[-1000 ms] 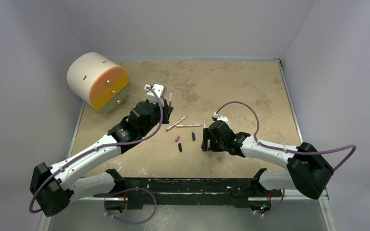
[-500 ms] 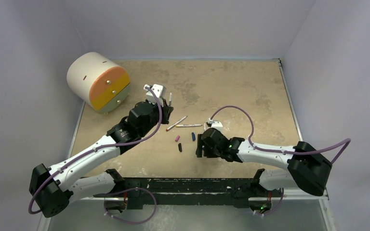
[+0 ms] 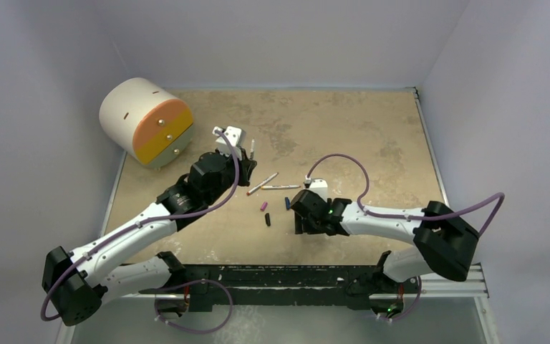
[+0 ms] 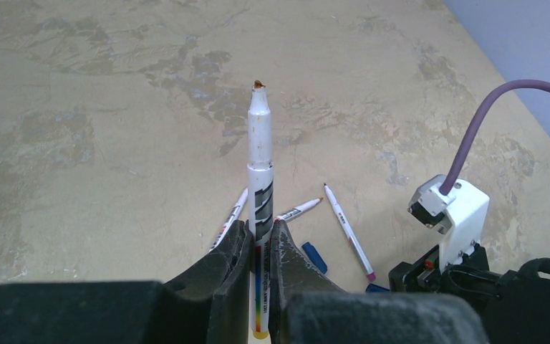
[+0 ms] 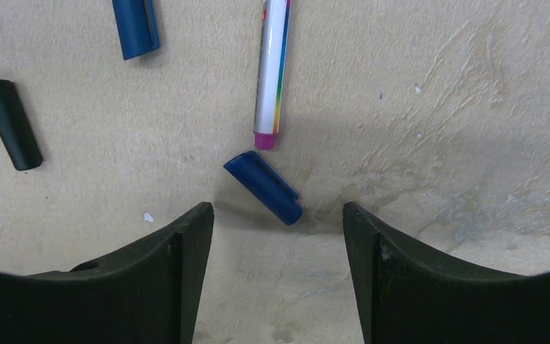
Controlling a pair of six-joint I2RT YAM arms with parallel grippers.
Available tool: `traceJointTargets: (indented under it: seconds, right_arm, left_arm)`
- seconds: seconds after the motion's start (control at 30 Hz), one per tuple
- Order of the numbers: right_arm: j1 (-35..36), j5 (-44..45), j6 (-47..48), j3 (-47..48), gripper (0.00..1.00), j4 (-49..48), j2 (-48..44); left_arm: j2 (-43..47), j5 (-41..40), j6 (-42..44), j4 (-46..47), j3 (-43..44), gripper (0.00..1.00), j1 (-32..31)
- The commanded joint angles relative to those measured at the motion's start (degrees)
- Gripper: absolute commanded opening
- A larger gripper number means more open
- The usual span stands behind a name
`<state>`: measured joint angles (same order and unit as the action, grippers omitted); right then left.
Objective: Insert the pens into the pen caps
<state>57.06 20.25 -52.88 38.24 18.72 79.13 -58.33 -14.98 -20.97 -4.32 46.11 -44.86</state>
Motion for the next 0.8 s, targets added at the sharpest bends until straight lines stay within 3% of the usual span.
traceJointTargets:
  seconds: [0.0, 0.37, 0.77]
  right_arm:
    - [0.23, 2.55, 2.25, 1.55, 0.66, 0.79, 2.79]
    - [0.24, 2.37, 2.94, 2.37, 0.32, 0.34, 5.33]
    - [0.22, 1.26, 3.07, 1.98, 0.02, -1.57, 5.19]
  left_arm:
    - [2.47, 1.91, 0.34, 1.06, 0.24, 0.00, -0.14]
    - [2.90, 1.69, 0.33, 0.89, 0.03, 0.00, -0.13]
    - [2.45, 2.38, -0.30, 0.82, -0.05, 0.00, -0.13]
